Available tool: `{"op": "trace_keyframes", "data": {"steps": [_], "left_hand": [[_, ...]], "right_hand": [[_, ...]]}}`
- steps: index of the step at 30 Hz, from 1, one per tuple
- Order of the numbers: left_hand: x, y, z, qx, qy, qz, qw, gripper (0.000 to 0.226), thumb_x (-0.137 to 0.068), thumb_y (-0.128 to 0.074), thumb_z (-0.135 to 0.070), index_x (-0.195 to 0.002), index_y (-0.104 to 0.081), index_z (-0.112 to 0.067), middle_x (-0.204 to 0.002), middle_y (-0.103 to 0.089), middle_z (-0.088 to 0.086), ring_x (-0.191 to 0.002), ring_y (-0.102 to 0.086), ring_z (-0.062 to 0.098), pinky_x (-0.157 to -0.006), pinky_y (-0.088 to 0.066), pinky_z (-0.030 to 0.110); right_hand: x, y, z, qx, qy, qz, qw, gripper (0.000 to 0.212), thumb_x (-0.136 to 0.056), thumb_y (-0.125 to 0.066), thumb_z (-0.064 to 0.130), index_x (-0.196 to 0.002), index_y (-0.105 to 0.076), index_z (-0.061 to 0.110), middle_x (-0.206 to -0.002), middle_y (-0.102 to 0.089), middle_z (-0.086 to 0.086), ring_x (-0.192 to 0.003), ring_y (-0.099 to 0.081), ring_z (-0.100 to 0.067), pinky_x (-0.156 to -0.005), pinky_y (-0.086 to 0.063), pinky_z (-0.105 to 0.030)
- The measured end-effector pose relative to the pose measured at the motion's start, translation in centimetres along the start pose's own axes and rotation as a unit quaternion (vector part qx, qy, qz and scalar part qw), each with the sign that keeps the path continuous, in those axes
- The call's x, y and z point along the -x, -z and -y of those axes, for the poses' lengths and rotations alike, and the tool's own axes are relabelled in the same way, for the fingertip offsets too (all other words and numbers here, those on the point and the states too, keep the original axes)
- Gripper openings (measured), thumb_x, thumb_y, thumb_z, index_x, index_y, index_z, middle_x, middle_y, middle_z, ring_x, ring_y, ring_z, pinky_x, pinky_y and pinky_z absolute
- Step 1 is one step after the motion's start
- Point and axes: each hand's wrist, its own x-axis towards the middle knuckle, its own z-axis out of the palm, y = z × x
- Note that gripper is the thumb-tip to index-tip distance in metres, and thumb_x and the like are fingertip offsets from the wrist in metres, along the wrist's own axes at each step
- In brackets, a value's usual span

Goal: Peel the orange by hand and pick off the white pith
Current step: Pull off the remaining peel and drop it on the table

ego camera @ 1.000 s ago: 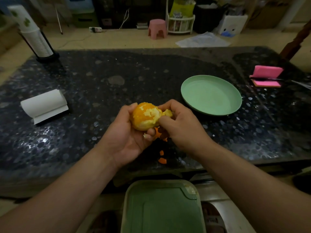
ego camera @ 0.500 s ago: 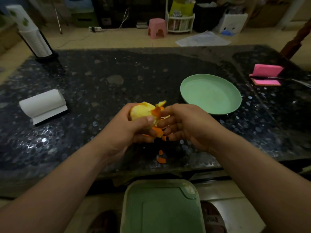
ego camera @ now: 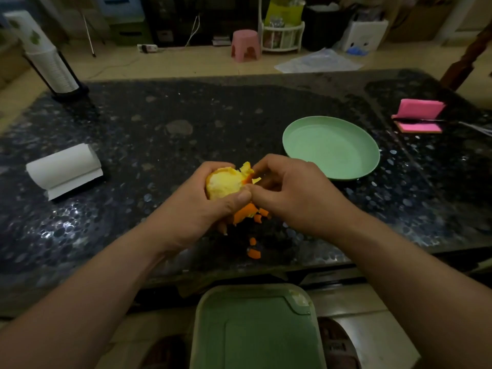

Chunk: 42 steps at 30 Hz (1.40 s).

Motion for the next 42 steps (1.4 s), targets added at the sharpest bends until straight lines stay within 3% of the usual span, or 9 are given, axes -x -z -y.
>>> {"op": "trace_keyframes", "data": {"steps": [5, 9, 13, 18, 22, 25, 28, 34, 42], "left_hand": [[0.2, 0.6, -0.1, -0.093, -0.009, 0.044, 0.995, 0.054, -0.088, -0.083, -0.024, -0.132, -0.054, -0.035, -0.11, -0.069, 0.002, -0.077, -0.068, 0.006, -0.065, -0.056, 0.024], [0.0, 0.2, 0.2, -0.11, -0.034, 0.032, 0.993, 0.052, -0.087, -0.083, -0.02, -0.129, -0.055, -0.034, -0.108, -0.068, 0.0, -0.08, -0.066, 0.006, -0.067, -0.058, 0.027], [-0.2, -0.1, 0.2, -0.112, -0.044, 0.025, 0.992, 0.052, -0.088, -0.082, -0.02, -0.128, -0.053, -0.036, -0.108, -0.066, -0.002, -0.081, -0.066, 0.005, -0.067, -0.057, 0.027], [-0.1, 0.2, 0.3, -0.111, -0.043, 0.021, 0.993, 0.053, -0.088, -0.084, -0.026, -0.128, -0.053, -0.038, -0.112, -0.065, -0.002, -0.084, -0.066, 0.007, -0.069, -0.056, 0.028], [0.1, 0.6, 0.3, -0.12, -0.043, 0.015, 0.992, 0.052, -0.087, -0.084, -0.029, -0.128, -0.053, -0.039, -0.113, -0.065, -0.003, -0.09, -0.068, 0.012, -0.074, -0.061, 0.036], [0.2, 0.8, 0.2, -0.113, -0.045, 0.011, 0.993, 0.05, -0.088, -0.085, -0.027, -0.126, -0.055, -0.039, -0.114, -0.064, -0.002, -0.095, -0.069, 0.023, -0.079, -0.063, 0.048], [0.3, 0.9, 0.0, -0.09, -0.042, 0.016, 0.995, 0.051, -0.086, -0.087, -0.024, -0.126, -0.057, -0.036, -0.114, -0.065, 0.002, -0.098, -0.069, 0.029, -0.077, -0.062, 0.052], [0.3, 0.3, 0.1, -0.123, -0.054, 0.018, 0.991, 0.051, -0.087, -0.084, -0.023, -0.126, -0.055, -0.037, -0.111, -0.065, -0.004, -0.089, -0.067, 0.006, -0.07, -0.058, 0.028], [0.3, 0.6, 0.1, -0.111, -0.065, 0.001, 0.992, 0.049, -0.089, -0.082, -0.019, -0.126, -0.054, -0.035, -0.112, -0.063, -0.002, -0.085, -0.064, 0.002, -0.07, -0.058, 0.028]], "right_hand": [[-0.1, 0.3, 0.1, 0.085, 0.025, 0.023, 0.996, 0.014, -0.094, -0.073, 0.042, -0.101, -0.071, 0.029, -0.079, -0.074, 0.014, -0.073, -0.069, 0.001, -0.069, -0.061, -0.032], [-0.2, -0.5, 0.1, 0.111, 0.033, -0.018, 0.993, 0.015, -0.087, -0.072, 0.039, -0.097, -0.071, 0.028, -0.076, -0.072, 0.01, -0.068, -0.067, -0.004, -0.065, -0.059, -0.035], [-0.4, -1.2, -0.1, 0.092, 0.024, -0.062, 0.993, 0.013, -0.087, -0.075, 0.033, -0.099, -0.073, 0.027, -0.076, -0.07, 0.009, -0.068, -0.066, -0.004, -0.06, -0.053, -0.027], [-0.7, -1.6, -0.4, 0.022, -0.014, -0.051, 0.998, 0.013, -0.088, -0.075, 0.029, -0.1, -0.07, 0.032, -0.077, -0.071, 0.009, -0.063, -0.066, -0.001, -0.052, -0.044, -0.015], [-0.7, -2.1, -0.4, -0.06, -0.031, -0.042, 0.997, 0.014, -0.091, -0.072, 0.02, -0.104, -0.072, 0.026, -0.08, -0.075, 0.001, -0.068, -0.073, -0.015, -0.063, -0.063, -0.039], [-0.6, -1.9, -0.4, -0.114, -0.038, -0.003, 0.993, 0.017, -0.094, -0.07, 0.02, -0.11, -0.071, 0.025, -0.087, -0.077, -0.004, -0.078, -0.076, -0.025, -0.073, -0.065, -0.053], [-0.4, -1.3, -0.1, -0.112, -0.032, 0.037, 0.992, 0.021, -0.094, -0.071, 0.023, -0.115, -0.07, 0.027, -0.093, -0.077, 0.0, -0.082, -0.076, -0.017, -0.074, -0.066, -0.044], [-0.6, -2.0, -0.3, -0.029, -0.004, -0.018, 0.999, 0.018, -0.086, -0.077, 0.021, -0.098, -0.068, 0.032, -0.09, -0.072, 0.009, -0.076, -0.068, -0.003, -0.062, -0.051, -0.02], [-0.6, -1.5, -0.1, -0.113, -0.022, 0.021, 0.993, 0.019, -0.096, -0.068, 0.012, -0.109, -0.07, 0.026, -0.091, -0.077, -0.005, -0.08, -0.077, -0.025, -0.076, -0.063, -0.058]]}}
